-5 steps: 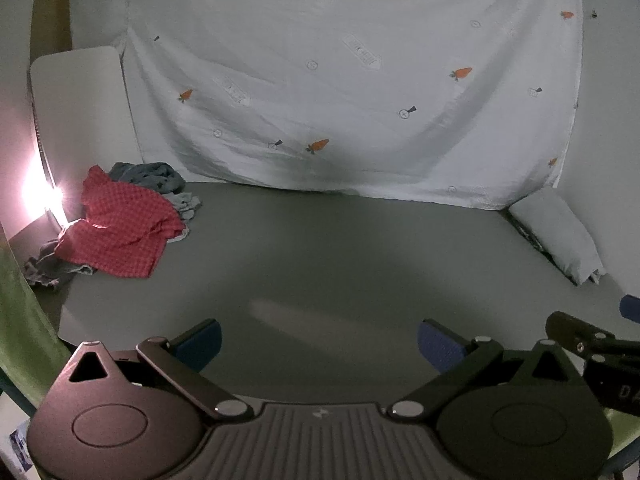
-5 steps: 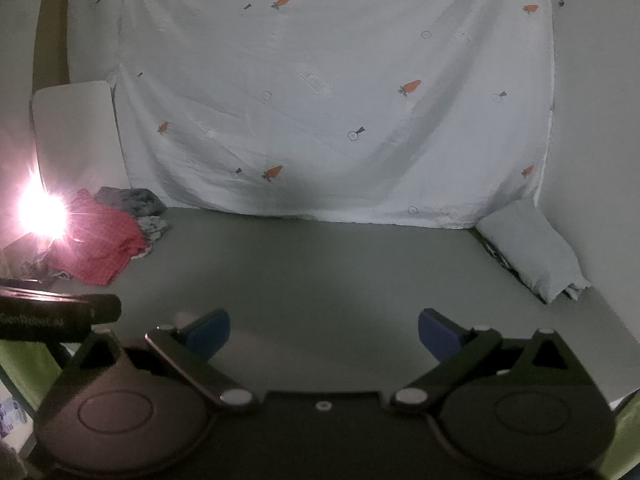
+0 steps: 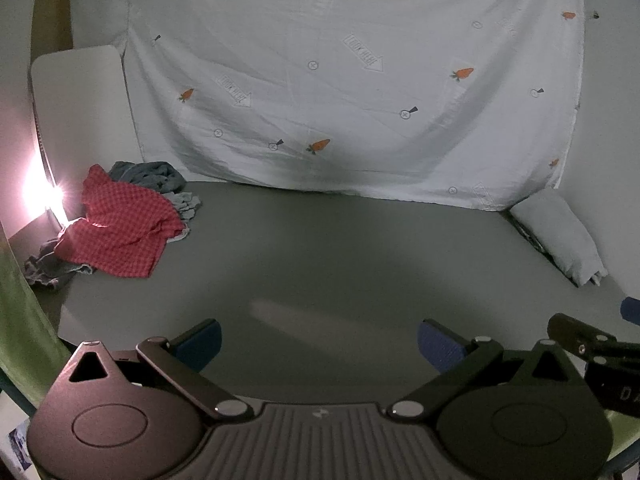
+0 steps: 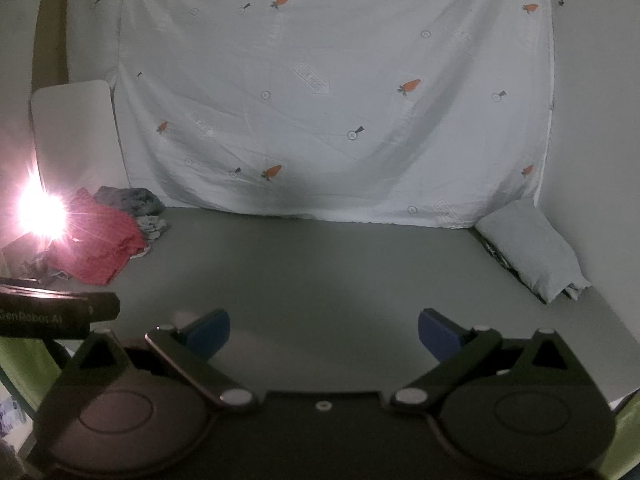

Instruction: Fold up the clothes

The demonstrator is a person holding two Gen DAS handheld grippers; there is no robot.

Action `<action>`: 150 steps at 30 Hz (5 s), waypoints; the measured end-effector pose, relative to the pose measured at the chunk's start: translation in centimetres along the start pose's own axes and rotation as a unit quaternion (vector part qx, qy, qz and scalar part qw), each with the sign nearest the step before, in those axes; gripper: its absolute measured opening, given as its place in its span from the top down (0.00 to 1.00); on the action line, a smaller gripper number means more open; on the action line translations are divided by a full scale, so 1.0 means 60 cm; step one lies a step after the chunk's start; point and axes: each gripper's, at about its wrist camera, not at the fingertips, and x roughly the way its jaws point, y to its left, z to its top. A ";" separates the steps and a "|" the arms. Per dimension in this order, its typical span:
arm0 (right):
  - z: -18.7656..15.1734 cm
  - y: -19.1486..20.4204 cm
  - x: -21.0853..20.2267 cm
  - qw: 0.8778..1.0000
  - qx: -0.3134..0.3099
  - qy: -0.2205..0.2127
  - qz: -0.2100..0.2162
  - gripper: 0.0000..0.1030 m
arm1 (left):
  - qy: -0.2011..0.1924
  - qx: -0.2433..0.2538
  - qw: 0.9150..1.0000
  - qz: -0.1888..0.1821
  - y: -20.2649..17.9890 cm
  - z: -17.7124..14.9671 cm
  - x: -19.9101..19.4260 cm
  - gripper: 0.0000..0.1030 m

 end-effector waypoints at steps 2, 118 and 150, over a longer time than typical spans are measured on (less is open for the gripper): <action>0.000 -0.005 0.001 1.000 0.001 0.001 0.001 0.01 | 0.001 -0.001 1.000 -0.001 -0.001 0.002 -0.001 0.00; 0.177 0.130 0.598 0.988 0.010 0.144 0.060 0.54 | 0.084 -0.134 0.973 0.170 0.542 0.198 0.763 1.00; 0.083 0.102 0.544 0.966 -0.122 0.143 0.178 0.59 | 0.178 -0.151 0.972 0.035 0.300 0.117 0.534 0.36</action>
